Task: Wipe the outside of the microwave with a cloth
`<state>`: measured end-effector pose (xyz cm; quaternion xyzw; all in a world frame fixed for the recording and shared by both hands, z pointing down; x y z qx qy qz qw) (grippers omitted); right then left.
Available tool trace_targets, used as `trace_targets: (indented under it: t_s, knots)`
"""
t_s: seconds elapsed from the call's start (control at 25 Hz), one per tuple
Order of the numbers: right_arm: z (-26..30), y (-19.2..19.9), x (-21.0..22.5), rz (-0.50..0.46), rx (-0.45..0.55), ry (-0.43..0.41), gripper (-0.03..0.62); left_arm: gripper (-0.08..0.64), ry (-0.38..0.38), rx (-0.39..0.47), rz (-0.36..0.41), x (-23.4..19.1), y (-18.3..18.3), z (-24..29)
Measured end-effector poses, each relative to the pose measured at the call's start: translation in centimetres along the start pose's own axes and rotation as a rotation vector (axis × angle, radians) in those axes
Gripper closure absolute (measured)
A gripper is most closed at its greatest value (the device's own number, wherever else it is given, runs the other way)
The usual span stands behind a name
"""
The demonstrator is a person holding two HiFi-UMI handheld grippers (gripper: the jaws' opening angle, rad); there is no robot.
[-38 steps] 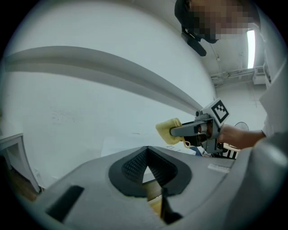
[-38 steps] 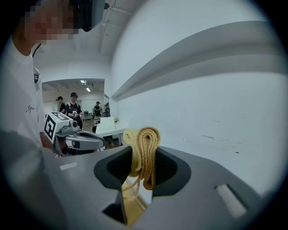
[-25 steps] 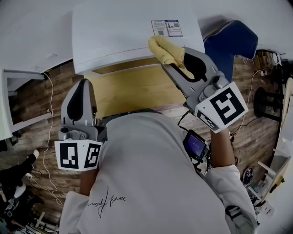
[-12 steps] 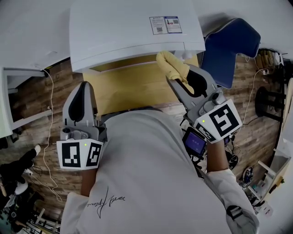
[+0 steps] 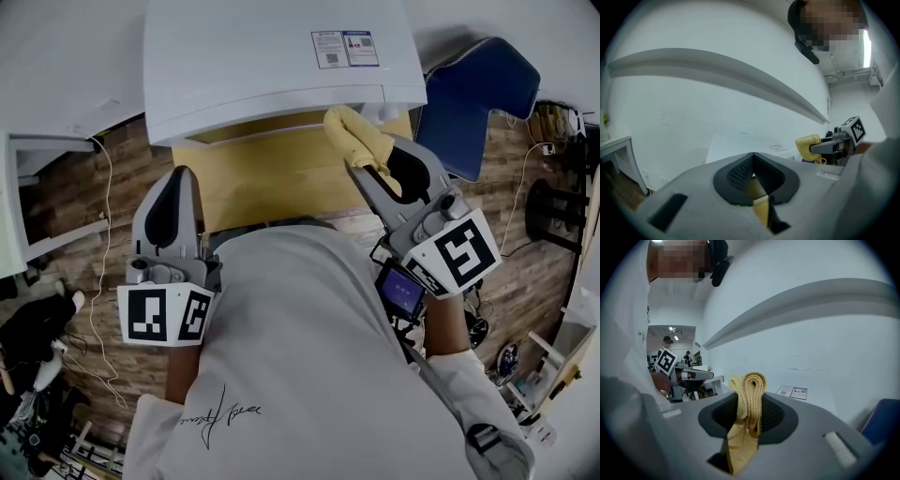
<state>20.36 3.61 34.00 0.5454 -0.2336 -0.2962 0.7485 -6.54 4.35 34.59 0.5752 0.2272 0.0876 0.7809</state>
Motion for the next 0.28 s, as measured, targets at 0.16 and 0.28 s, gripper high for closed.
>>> trace_targets:
  t_s: [0.16, 0.28]
  knots:
    - [-0.18, 0.00, -0.06, -0.008, -0.002, 0.001, 0.474, 0.568, 0.007, -0.006, 0.000, 0.03, 0.08, 0.12]
    - [-0.23, 0.00, -0.23, -0.005, 0.004, 0.002, 0.474, 0.568, 0.008, -0.016, 0.004, -0.22, 0.19, 0.24]
Point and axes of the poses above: the fingertips, and each gripper's own axes: z forward along the fingers, x to its right, y out of its underside, the point moved 7 cm from there along -z, backward along the fingers, and after that the axes turned 4 degrees about -z, right-handed, at the moved point
